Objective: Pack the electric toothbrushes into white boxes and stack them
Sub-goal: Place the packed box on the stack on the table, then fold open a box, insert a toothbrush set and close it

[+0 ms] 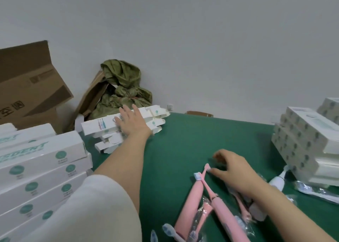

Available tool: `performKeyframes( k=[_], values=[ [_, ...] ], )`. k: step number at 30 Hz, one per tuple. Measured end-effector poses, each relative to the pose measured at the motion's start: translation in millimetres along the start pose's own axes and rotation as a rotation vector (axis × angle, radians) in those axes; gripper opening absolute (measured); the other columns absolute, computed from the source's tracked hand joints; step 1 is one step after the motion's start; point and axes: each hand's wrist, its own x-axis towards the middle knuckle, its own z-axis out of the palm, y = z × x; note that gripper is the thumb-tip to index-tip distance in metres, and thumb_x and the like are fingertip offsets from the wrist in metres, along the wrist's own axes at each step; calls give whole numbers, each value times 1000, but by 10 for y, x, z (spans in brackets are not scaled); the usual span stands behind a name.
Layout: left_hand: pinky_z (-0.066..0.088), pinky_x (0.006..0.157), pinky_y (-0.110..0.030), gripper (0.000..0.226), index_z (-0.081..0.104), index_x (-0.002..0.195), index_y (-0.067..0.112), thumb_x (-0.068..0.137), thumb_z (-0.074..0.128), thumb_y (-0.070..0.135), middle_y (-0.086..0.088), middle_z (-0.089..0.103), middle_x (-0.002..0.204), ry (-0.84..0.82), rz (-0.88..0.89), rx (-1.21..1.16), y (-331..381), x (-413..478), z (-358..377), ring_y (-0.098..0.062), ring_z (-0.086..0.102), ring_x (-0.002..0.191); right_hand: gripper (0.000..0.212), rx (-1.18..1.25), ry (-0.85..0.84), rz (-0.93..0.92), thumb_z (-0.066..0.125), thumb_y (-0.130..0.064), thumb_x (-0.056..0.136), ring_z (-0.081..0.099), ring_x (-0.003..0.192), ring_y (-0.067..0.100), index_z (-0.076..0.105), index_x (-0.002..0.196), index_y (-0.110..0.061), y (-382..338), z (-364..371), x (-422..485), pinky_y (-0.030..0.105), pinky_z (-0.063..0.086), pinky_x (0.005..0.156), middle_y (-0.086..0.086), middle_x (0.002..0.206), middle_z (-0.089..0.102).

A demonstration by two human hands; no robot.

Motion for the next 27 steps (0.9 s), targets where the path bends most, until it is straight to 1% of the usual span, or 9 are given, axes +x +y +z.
performKeyframes(
  k=[3, 6, 9, 12, 16, 21, 23, 25, 27],
  values=[
    [0, 114, -56, 132, -17, 149, 12, 67, 72, 64, -20, -9, 157, -76, -11, 35, -11, 106, 97, -36, -10, 145, 37, -9, 9, 9, 67, -36, 85, 54, 99, 11, 56, 116, -18, 135, 10, 10, 18, 39, 84, -3, 116, 61],
    [1, 112, -59, 126, -3, 151, 12, 66, 73, 65, -12, 17, 156, -96, -16, 11, -114, 211, 171, -32, 13, 144, 38, -2, 22, 7, 68, -35, 84, 54, 100, 11, 57, 116, -18, 209, 4, 51, 17, 39, 82, -3, 115, 61],
    [18, 112, -52, 104, 30, 143, 19, 63, 73, 67, -6, 39, 145, -114, 39, 16, -165, 213, 244, -27, 35, 135, 38, -20, 0, 11, 67, -32, 85, 54, 103, 14, 56, 119, -17, 210, 46, 81, 20, 39, 84, 0, 117, 59],
    [32, 101, -40, 96, 42, 134, 22, 59, 71, 73, -3, 48, 136, -149, 64, 23, -168, 149, 249, -25, 44, 127, 38, -65, -12, 1, 65, -31, 86, 54, 108, 18, 55, 119, -16, 173, 80, 79, 24, 41, 90, 3, 118, 58],
    [29, 102, -44, 92, 43, 130, 19, 60, 71, 72, -6, 47, 136, -262, 72, -59, -67, -10, 273, -29, 41, 126, 35, -40, -18, 6, 67, -28, 85, 55, 106, 19, 58, 115, -14, 165, 88, 65, 26, 42, 90, 4, 116, 59],
    [34, 98, -44, 96, 43, 129, 20, 55, 72, 74, -4, 48, 135, -324, 216, -92, 322, -420, 230, -28, 41, 125, 27, -76, -39, 10, 66, -29, 85, 56, 101, 20, 62, 109, -15, 190, 25, 45, 26, 43, 88, 5, 111, 58],
    [33, 102, -47, 112, 34, 138, 17, 52, 72, 77, -7, 42, 143, -380, 261, -111, 420, -554, 179, -30, 36, 130, 25, -84, -47, 11, 65, -29, 86, 55, 100, 20, 63, 107, -15, 181, 23, 22, 26, 43, 88, 4, 110, 58],
    [26, 109, -55, 129, 14, 149, 16, 51, 67, 82, -12, 24, 154, -419, 279, -132, 417, -590, 81, -35, 22, 139, 23, -79, -58, 7, 64, -29, 87, 54, 97, 17, 63, 106, -16, 157, 28, 0, 25, 43, 87, 2, 110, 57],
    [18, 112, -58, 129, 7, 151, 15, 55, 59, 86, -13, 14, 157, -398, 261, -219, 392, -516, -22, -37, 13, 143, 22, -75, -65, 1, 64, -29, 87, 53, 95, 16, 63, 105, -17, 140, 20, -13, 25, 43, 87, 1, 109, 56]
  ],
)
